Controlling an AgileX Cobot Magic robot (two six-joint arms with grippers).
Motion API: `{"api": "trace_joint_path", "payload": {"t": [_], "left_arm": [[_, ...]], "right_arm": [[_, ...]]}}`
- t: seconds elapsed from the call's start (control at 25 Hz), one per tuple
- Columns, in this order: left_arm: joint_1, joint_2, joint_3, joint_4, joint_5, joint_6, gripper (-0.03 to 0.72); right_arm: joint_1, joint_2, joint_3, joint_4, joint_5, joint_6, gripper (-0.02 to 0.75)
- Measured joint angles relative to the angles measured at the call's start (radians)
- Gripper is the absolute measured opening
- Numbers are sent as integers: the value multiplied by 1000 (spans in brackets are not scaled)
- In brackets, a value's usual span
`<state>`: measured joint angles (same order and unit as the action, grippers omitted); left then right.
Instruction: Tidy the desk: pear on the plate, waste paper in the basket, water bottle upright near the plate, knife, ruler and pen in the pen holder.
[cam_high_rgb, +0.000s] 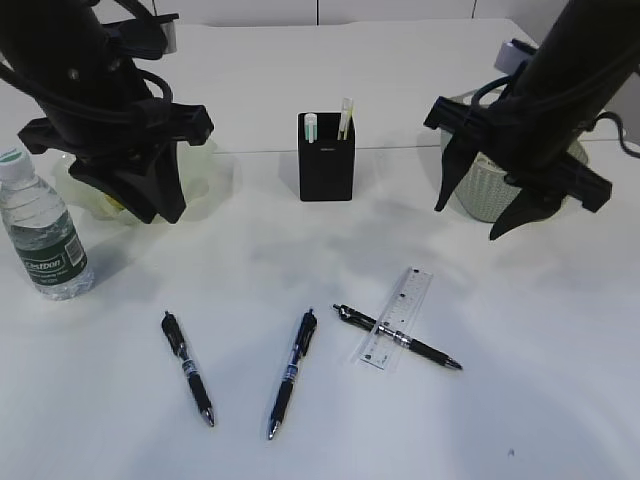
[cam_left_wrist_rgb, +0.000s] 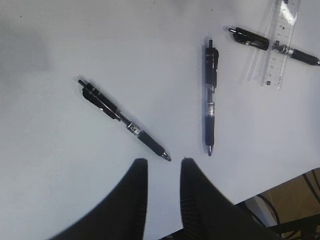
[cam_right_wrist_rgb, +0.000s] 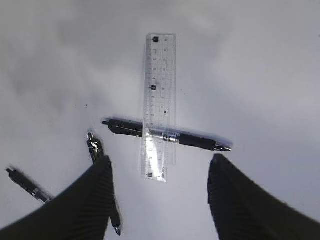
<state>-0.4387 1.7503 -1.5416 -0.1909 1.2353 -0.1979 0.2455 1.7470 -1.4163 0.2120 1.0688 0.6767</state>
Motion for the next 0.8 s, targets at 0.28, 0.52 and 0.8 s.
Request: {"api": "trace_joint_path", "payload": {"t": [0.28, 0.52, 0.8], "left_arm": [[0, 0, 0, 2, 0, 2, 153], [0, 0, 0, 7, 0, 2, 153], [0, 0, 0, 28, 0, 2, 153]], "right_arm": [[47, 98, 0, -9, -29, 67, 474], [47, 142, 0, -13, -81, 71, 474], [47, 187, 0, 34, -99, 73, 474]]}}
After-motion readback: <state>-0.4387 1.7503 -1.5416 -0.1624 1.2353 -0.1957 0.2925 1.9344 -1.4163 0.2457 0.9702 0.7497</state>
